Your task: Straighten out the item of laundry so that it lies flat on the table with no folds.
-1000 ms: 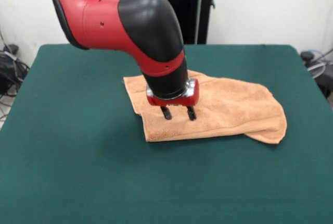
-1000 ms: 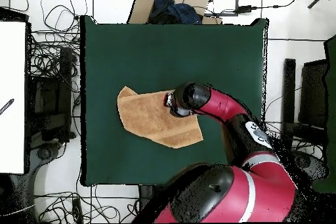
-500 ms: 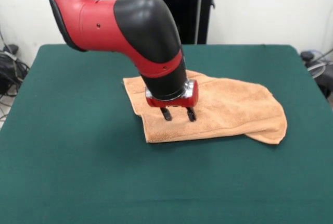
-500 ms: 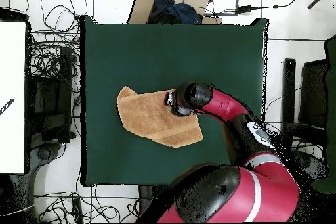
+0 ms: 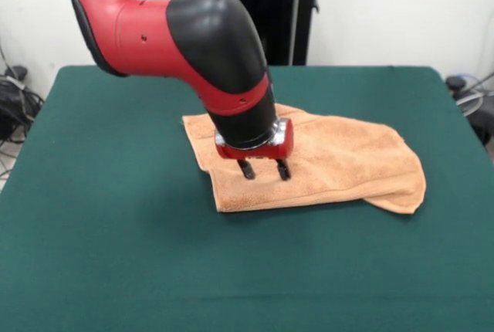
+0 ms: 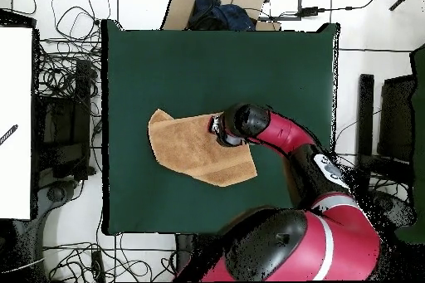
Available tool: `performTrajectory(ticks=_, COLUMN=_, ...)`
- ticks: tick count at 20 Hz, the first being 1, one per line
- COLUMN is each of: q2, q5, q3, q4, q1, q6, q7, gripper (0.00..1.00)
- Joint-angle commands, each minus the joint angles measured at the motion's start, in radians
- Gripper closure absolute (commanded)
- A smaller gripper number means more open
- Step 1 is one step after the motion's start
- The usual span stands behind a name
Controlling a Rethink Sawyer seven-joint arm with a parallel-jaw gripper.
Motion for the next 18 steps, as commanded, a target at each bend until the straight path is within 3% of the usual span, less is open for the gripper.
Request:
performTrajectory(ticks=1, q2=0.001, q5=-0.018, q3=0.093, q4=-0.005, q1=0.008, q6=-0.031, q7=0.015, gripper=0.0)
performTrajectory(ticks=3, q2=-0.063, q5=-0.038, q3=0.062, q4=0.023, q1=0.035, q6=-0.045, q7=0.042, gripper=0.0)
performTrajectory(ticks=7, q2=-0.218, q5=-0.038, q3=0.005, q4=0.048, q1=0.094, q6=0.091, q7=0.07, gripper=0.0)
performTrajectory(ticks=18, q2=-0.251, q5=-0.004, q3=-0.004, q4=0.081, q1=0.106, q6=0.115, q7=0.099, gripper=0.0)
